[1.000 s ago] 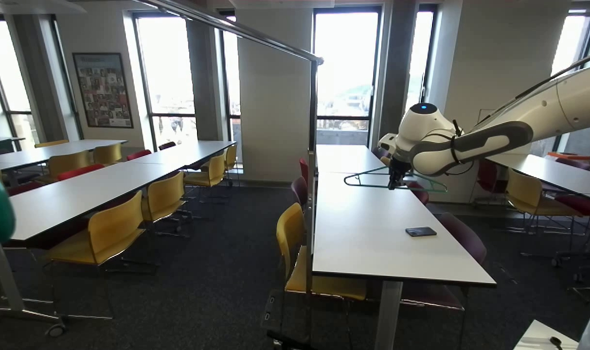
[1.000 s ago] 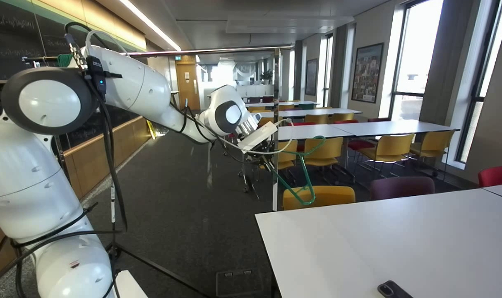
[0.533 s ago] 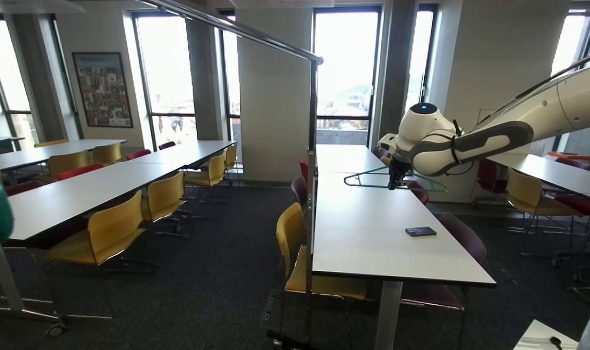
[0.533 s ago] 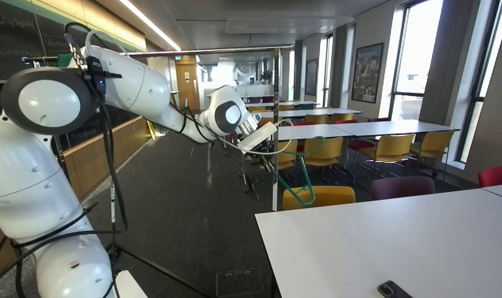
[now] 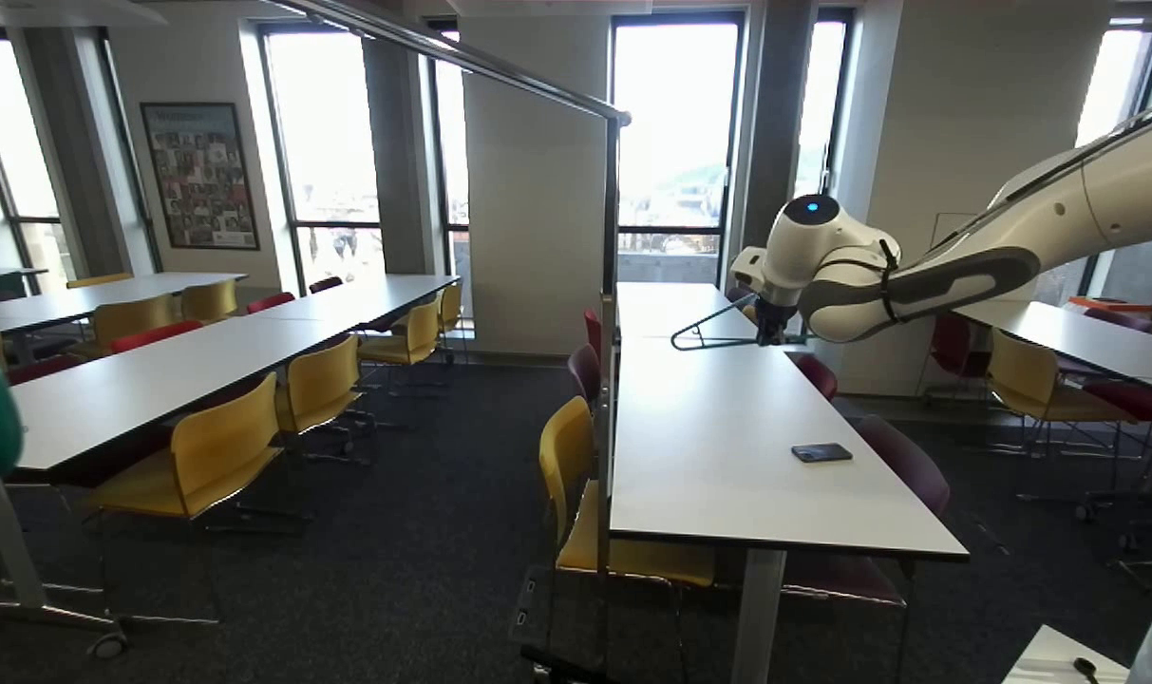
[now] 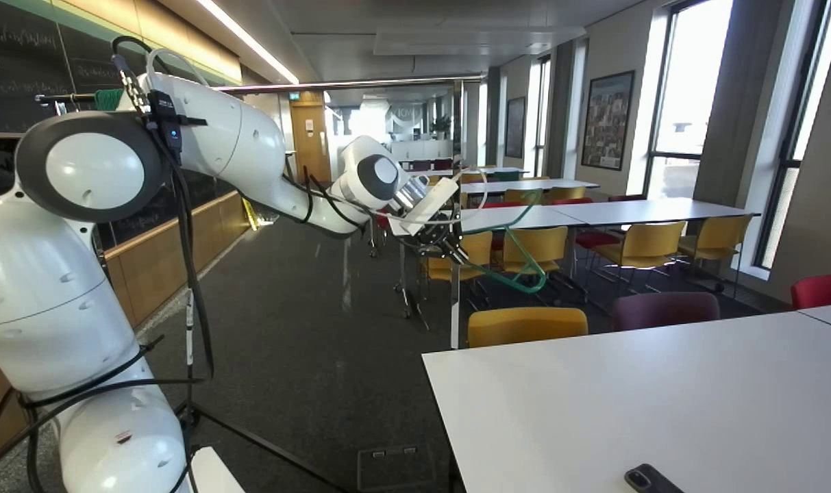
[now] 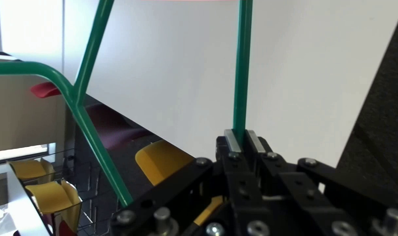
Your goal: Put the coat hanger on the rack
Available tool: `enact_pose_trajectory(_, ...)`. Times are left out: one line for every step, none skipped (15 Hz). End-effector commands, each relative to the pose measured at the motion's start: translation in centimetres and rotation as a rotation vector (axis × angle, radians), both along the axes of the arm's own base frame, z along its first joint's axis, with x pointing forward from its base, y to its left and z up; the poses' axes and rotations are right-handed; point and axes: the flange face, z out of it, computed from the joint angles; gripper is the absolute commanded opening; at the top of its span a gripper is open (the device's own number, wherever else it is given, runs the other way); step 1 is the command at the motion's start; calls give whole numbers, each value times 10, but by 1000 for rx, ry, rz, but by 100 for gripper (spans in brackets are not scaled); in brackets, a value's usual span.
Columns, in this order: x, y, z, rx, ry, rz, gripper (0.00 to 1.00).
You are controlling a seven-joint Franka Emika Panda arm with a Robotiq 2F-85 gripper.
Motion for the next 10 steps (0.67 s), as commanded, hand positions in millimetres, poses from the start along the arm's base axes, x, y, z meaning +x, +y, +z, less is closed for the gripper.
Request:
enact_pose_trajectory(16, 21, 45, -189, -72, 22, 2)
enact_pose_trajectory(19, 29, 53, -243, -90, 35, 2)
enact_pose_trajectory(21, 38, 60, -297, -111, 48, 2)
enact_pose_trajectory(24, 48, 66, -350, -131, 61, 2)
enact_pose_trajectory(26, 58, 71, -402, -155, 75, 2)
enact_pose_trajectory(28, 67, 76, -451, -183, 87, 2)
enact_pose_trajectory(28, 78, 81, -499, -212, 98, 2)
enact_pose_trajectory(29, 87, 87, -543, -245, 108, 2)
enact_pose_trajectory(29, 96, 93, -586, -279, 117, 2)
enact_pose_trajectory(28, 104, 103, -622, -319, 120, 2)
